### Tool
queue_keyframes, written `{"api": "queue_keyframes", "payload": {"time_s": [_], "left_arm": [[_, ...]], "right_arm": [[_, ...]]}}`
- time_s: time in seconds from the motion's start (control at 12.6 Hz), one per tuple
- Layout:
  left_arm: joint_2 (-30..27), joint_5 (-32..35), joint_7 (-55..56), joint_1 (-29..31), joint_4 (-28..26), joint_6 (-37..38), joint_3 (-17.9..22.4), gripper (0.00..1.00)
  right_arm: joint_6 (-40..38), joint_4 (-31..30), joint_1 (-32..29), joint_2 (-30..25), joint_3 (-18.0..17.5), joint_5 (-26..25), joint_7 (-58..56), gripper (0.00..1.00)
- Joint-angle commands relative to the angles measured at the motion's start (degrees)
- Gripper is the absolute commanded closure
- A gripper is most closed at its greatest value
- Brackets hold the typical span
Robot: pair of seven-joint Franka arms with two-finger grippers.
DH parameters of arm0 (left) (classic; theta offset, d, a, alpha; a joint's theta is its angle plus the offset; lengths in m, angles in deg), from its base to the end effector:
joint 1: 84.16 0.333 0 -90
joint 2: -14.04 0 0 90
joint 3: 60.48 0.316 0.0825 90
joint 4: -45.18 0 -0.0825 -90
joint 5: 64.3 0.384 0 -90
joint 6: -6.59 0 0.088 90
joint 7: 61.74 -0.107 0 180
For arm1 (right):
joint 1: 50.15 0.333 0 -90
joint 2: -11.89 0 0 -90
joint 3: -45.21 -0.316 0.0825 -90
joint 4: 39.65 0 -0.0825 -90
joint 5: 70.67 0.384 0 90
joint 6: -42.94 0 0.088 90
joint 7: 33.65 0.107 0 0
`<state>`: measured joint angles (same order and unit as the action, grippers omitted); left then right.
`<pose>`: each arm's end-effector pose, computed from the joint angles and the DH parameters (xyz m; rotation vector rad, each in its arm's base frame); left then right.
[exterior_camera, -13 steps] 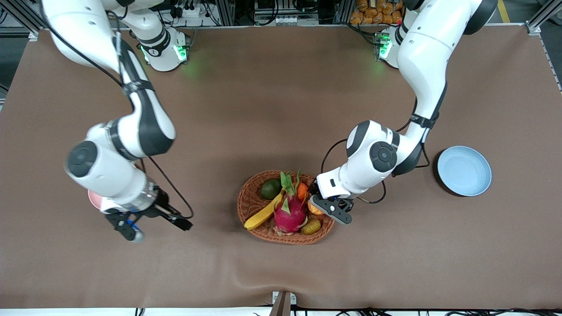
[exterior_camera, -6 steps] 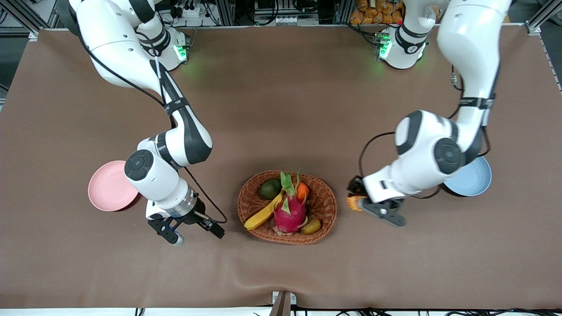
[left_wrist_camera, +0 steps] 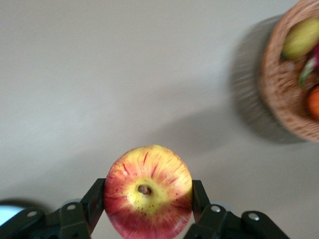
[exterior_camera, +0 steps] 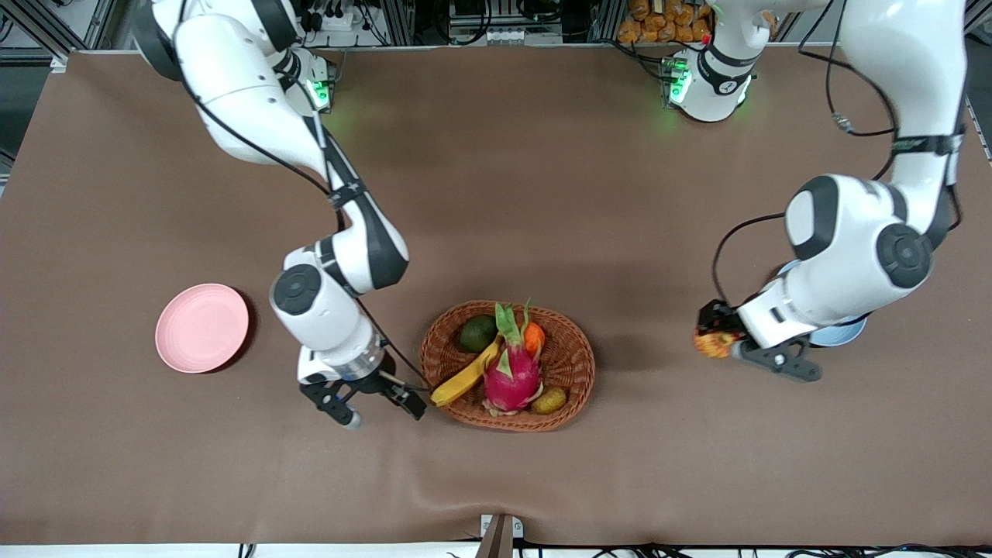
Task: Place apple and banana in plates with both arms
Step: 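Carry the apple to the blue plate while the right gripper reaches the banana, then lower the apple onto the blue plate while the right gripper grasps the banana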
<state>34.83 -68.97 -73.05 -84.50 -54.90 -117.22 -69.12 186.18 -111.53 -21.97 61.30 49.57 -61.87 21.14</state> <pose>0.6473 -0.0970 0.3733 2.9857 -0.4504 0.0861 0.7123 0.3330 0.2819 -2.6962 0.8457 -0.3702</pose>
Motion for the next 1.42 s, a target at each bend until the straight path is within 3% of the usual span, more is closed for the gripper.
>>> {"api": "queue_keyframes", "payload": {"time_s": [0.0,0.32,0.55,0.71,0.95,1.34], "left_arm": [[-6.1,5.1,-1.1,4.5,-7.8,-0.4,-0.4,0.58],[-8.0,8.2,-10.7,14.6,-12.7,-2.1,-0.8,0.57],[-8.0,8.2,-14.7,18.2,-16.4,-5.6,-0.8,0.57],[-8.0,8.2,-15.7,19.2,-19.9,-9.6,-0.7,0.57],[-7.3,8.5,-17.3,21.1,-24.8,-17.8,-0.4,0.57],[-3.3,12.1,-17.4,24.8,-24.8,-22.6,-0.5,0.56]], "right_arm": [[-0.2,3.9,4.9,3.2,3.9,-0.9,3.6,0.00],[1.2,4.2,7.8,5.4,5.8,-1.8,3.7,0.00],[1.3,4.2,8.4,6.0,6.5,-4.1,4.3,0.00],[1.6,4.2,8.3,6.0,6.5,-5.3,4.2,0.18],[2.7,4.3,7.9,6.5,6.5,-5.5,4.2,0.28],[2.6,5.0,8.4,6.5,6.4,-5.5,6.1,0.31]]}}
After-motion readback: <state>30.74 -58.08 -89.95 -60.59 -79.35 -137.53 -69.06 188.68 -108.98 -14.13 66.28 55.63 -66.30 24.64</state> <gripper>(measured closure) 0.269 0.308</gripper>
